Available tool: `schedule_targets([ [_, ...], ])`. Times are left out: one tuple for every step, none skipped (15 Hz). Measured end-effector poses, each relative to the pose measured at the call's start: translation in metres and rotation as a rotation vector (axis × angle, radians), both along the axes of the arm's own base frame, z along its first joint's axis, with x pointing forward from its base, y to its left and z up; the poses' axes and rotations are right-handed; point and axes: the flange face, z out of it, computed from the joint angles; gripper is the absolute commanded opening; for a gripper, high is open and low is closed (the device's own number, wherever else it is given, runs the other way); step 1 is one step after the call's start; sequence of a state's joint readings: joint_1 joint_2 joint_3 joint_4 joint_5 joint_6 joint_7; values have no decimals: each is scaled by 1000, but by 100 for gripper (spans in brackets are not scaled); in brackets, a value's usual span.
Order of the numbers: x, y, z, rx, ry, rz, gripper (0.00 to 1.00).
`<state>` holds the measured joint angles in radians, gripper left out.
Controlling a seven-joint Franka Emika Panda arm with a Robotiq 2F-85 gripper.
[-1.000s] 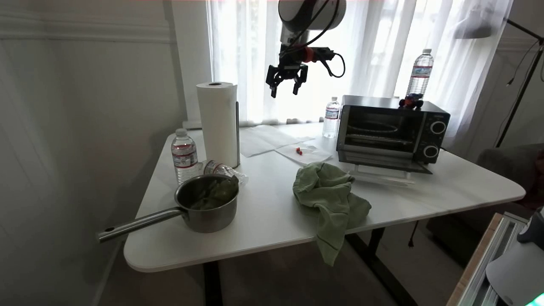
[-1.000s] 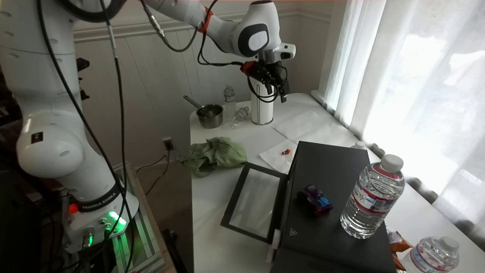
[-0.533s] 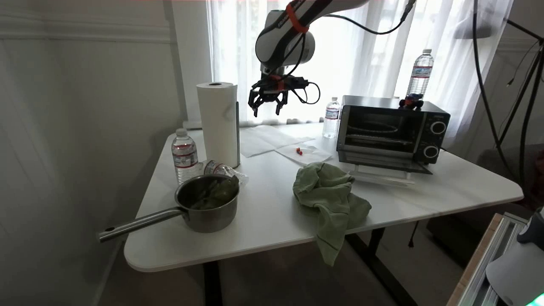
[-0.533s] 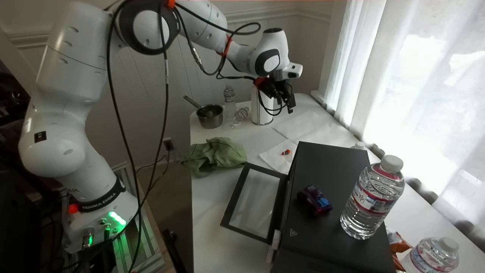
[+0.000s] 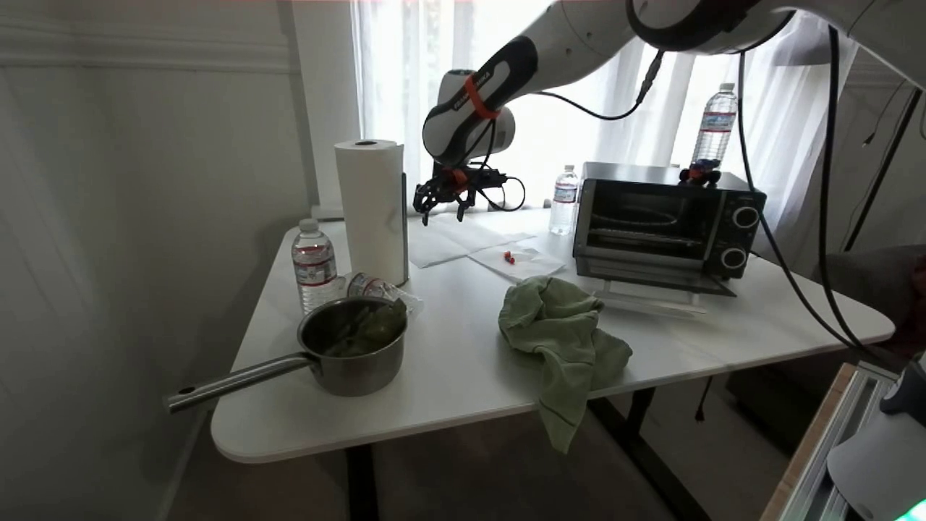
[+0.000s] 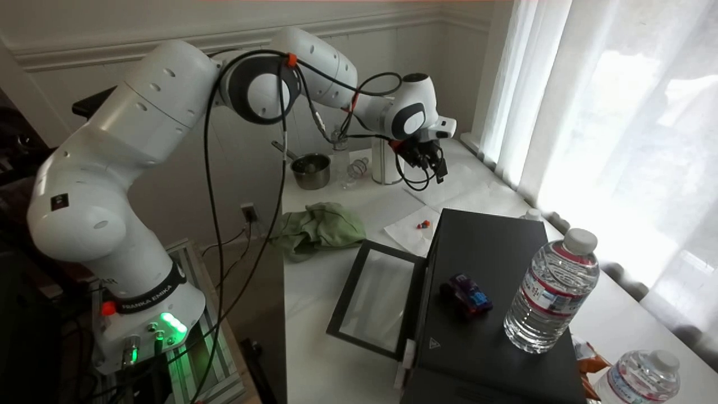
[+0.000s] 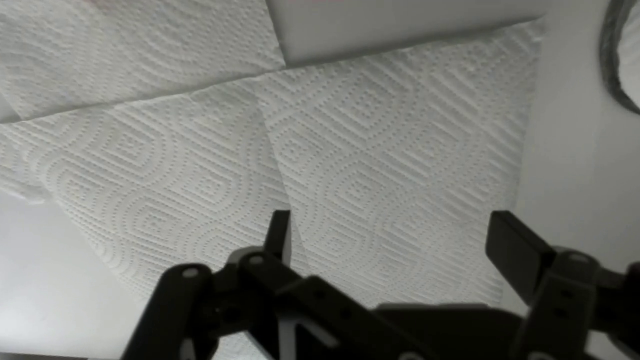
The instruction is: Use the paper towel to wipe the toaster oven door
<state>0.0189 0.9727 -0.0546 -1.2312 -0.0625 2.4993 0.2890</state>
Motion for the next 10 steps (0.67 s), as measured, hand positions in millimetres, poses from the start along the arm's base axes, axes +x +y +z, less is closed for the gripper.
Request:
schedule_targets([
  [3, -1, -8, 0, -1, -1, 100],
  [5, -1, -15, -2, -1, -1, 100],
  [8, -1, -22, -3, -2, 0, 100],
  [9, 0, -28, -3, -4, 1, 100],
  [11, 0, -34, -4, -7, 3, 100],
  [13, 1, -39, -4, -10, 4, 100],
  [15, 2, -43, -5, -14, 6, 100],
  [17, 3, -47, -5, -19, 9, 100],
  [18, 5, -51, -5, -22, 11, 100],
  [20, 6, -54, -6, -26, 12, 97],
])
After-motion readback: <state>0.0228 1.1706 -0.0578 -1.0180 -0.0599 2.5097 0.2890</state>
